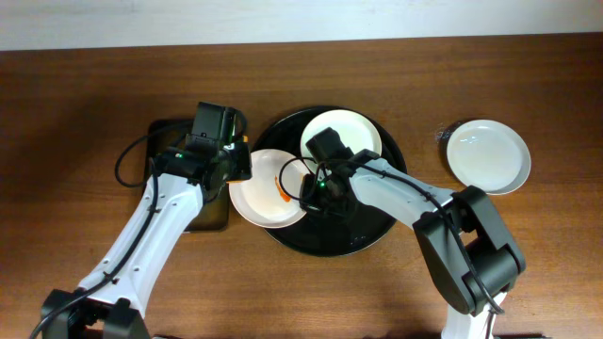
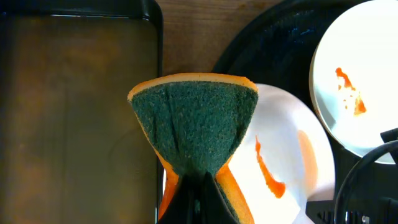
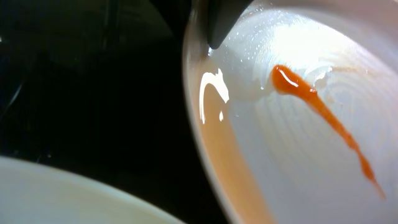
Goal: Clean dirty plates on tray and stack at the side
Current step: 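Move the right gripper back and grasp the lower white plate's rim, then lift and tilt the gripped plate with the right gripper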
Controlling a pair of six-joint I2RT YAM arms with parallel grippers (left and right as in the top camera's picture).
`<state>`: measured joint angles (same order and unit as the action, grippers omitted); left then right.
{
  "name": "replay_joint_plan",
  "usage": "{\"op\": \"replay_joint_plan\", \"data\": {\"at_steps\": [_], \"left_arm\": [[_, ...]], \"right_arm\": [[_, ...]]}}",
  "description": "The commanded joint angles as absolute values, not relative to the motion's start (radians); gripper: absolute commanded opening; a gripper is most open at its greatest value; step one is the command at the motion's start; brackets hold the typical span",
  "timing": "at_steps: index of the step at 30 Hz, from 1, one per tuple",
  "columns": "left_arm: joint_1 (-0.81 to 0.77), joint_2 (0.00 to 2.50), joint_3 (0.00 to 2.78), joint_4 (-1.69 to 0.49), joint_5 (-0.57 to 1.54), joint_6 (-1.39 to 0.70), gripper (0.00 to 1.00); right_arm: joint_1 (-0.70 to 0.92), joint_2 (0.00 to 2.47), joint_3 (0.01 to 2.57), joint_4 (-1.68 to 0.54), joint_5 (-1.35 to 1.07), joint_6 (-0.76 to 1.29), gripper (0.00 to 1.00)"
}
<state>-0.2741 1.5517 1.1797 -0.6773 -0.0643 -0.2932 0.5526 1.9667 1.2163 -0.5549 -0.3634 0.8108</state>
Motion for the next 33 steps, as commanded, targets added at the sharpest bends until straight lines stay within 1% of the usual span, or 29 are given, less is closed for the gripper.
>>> {"op": "replay_joint_plan", "data": {"at_steps": [1,5,8,9,11,12,13,15,16,17,20,22,24,25,27,30,33], "left_arm": [[-0.27,1.522,1.185,-0.675,-0.075,-0.302,0.0],[-0.27,1.522,1.185,-0.675,-0.075,-0.302,0.0],[-0.27,1.522,1.185,-0.675,-0.074,-0.302,0.0],[-0.27,1.522,1.185,-0.675,-0.054,-0.302,0.0],[-0.27,1.522,1.184,-0.675,-0.044,-0.302,0.0],[-0.27,1.522,1.184,-0.675,-0.044,-0.302,0.0],[-0.27,1.522,1.184,-0.675,-0.044,-0.302,0.0],[-0.27,1.522,1.184,-0.675,-0.043,-0.302,0.0],[-0.27,1.522,1.184,-0.675,-0.044,-0.302,0.0],[-0.27,1.522,1.184,-0.675,-0.044,-0.302,0.0],[-0.27,1.522,1.184,-0.675,-0.044,-0.302,0.0],[-0.27,1.522,1.184,-0.675,-0.044,-0.302,0.0],[-0.27,1.522,1.184,-0.675,-0.044,-0.302,0.0],[-0.27,1.522,1.184,-0.675,-0.044,-0.302,0.0],[-0.27,1.522,1.183,-0.675,-0.044,-0.302,0.0],[-0.27,1.522,1.183,-0.675,-0.044,-0.302,0.0],[-0.27,1.522,1.183,-0.675,-0.044,-0.302,0.0]], "right_arm": [[0.564,1.987,1.212,-0.566,-0.355,0.825,0.04],[0.535,1.974,1.212,-0.665,-0.289,0.794,0.04],[0.469,1.886,1.212,-0.775,-0.139,0.702,0.04],[0.423,1.82,1.212,-0.815,-0.081,0.566,0.04],[0.381,1.791,1.212,-0.854,-0.077,0.408,0.04],[0.354,1.791,1.212,-0.873,-0.07,0.288,0.04],[0.335,1.791,1.212,-0.879,-0.02,0.236,0.04],[0.301,1.791,1.212,-0.874,0.074,0.236,0.08],[0.282,1.791,1.212,-0.868,0.086,0.236,0.14],[0.258,1.791,1.212,-0.868,0.091,0.236,0.24],[0.212,1.79,1.216,-0.915,0.054,0.243,0.26],[0.209,1.782,1.225,-0.956,-0.131,0.243,0.28],[0.21,1.78,1.225,-0.982,-0.294,0.245,0.35],[0.211,1.78,1.225,-1.004,-0.315,0.292,0.37],[0.223,1.78,1.216,-1.034,-0.312,0.321,0.43],[0.249,1.781,1.153,-1.007,-0.299,0.367,0.43],[0.276,1.781,1.061,-0.902,-0.303,0.428,0.43]]}}
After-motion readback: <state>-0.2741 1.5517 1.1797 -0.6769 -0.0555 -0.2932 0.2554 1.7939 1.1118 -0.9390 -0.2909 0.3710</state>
